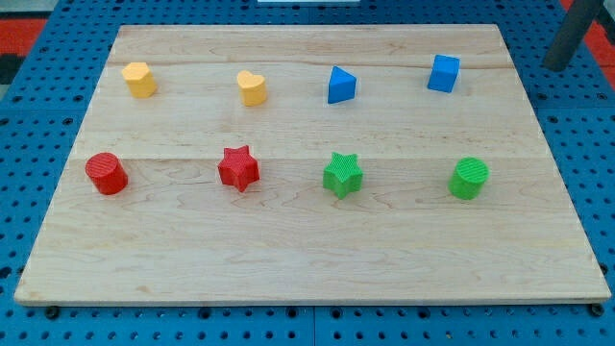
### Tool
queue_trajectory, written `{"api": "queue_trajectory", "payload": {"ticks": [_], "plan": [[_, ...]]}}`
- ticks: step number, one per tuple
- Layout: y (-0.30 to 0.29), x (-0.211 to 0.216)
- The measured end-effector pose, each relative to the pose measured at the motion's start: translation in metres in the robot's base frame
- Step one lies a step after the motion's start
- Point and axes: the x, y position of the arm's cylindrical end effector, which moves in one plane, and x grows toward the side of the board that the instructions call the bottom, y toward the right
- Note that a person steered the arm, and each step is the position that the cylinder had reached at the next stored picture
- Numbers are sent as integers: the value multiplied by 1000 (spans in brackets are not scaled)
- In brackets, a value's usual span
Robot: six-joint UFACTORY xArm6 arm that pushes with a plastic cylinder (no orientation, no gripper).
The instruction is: Move the blue cube to teh right of the blue triangle
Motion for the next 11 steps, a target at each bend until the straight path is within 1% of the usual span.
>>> {"api": "queue_trajectory", "payload": {"ticks": [1, 3, 4, 5, 6, 7, 8, 9, 10, 11], "plan": [[-59, 0], [-183, 40], [-171, 29], [-145, 0], [-171, -7], [-218, -4], [-244, 11], [-235, 12], [-186, 9], [-153, 26]]}}
